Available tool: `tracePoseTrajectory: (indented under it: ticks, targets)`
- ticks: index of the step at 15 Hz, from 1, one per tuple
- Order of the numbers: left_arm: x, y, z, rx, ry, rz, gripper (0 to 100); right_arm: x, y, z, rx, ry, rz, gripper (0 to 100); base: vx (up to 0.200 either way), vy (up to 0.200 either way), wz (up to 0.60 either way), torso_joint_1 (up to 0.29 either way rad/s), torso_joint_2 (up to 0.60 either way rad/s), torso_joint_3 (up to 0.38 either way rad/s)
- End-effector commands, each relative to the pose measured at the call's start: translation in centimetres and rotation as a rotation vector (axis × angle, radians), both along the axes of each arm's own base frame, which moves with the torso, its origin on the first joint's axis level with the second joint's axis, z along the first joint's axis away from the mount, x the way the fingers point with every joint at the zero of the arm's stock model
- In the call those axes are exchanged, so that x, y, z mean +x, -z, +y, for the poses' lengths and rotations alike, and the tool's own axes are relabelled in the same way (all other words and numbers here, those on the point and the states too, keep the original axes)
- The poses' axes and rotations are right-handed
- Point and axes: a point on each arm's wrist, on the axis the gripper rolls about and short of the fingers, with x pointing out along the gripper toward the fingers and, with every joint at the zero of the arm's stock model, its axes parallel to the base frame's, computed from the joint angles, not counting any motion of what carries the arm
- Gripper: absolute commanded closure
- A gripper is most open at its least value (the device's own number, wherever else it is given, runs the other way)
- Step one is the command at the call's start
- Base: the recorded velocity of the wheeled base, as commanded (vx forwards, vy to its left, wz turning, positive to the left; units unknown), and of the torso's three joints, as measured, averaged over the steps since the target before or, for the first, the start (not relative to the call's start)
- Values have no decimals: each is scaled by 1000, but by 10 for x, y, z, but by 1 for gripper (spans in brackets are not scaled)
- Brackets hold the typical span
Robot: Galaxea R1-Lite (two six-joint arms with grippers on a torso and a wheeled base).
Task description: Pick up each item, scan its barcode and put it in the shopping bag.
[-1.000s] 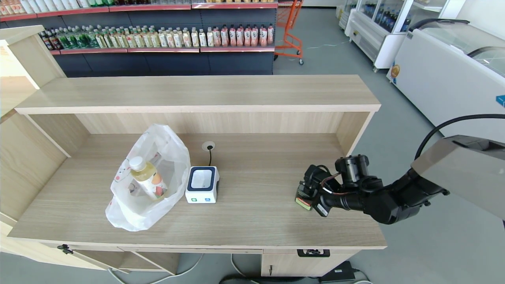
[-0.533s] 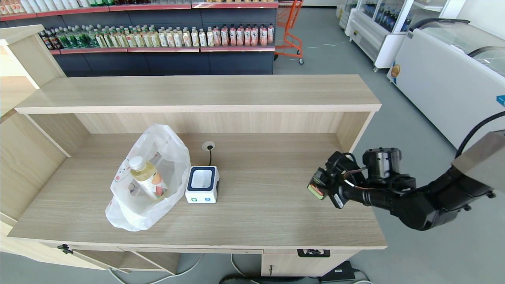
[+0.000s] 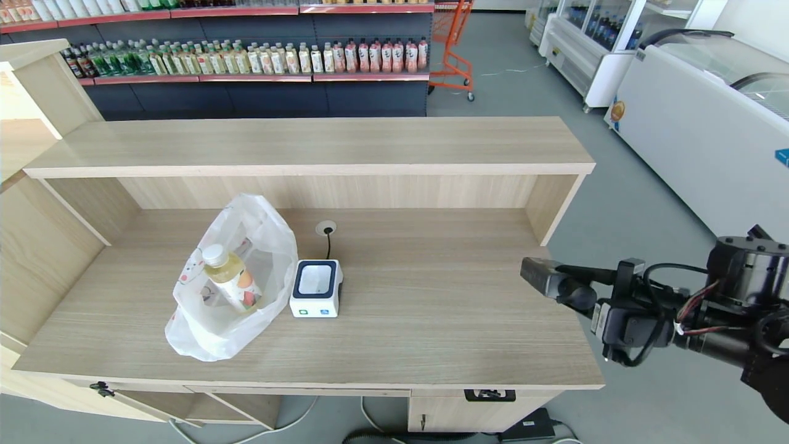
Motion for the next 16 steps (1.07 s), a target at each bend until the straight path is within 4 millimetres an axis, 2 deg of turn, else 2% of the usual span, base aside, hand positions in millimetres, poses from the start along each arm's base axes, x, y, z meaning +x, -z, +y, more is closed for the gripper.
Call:
tracePoseTrajectory:
  ticks: [1,3,5,7,10,13,16]
  targets:
    - [0,0,0,-1,0,-1,0,-20,-12,17,-207,-317,-285,100,0,0,0,0,0,0]
    - [0,0,0,-1,0,-1,0,-37,4,33,-374,-593,-387,100,0,0,0,0,0,0]
    - [0,0,0,-1,0,-1,0,-58,20,32,-471,-797,-393,100,0,0,0,0,0,0]
    - [0,0,0,-1,0,-1,0,-77,25,27,-518,-918,-411,100,0,0,0,0,0,0]
    - [0,0,0,-1,0,-1,0,-91,19,28,-467,-996,-480,100,0,0,0,0,0,0]
    - [0,0,0,-1,0,-1,0,-108,9,53,-388,-1158,-593,100,0,0,0,0,0,0]
    - [0,0,0,-1,0,-1,0,-121,-3,53,-382,-1177,-672,100,0,0,0,0,0,0]
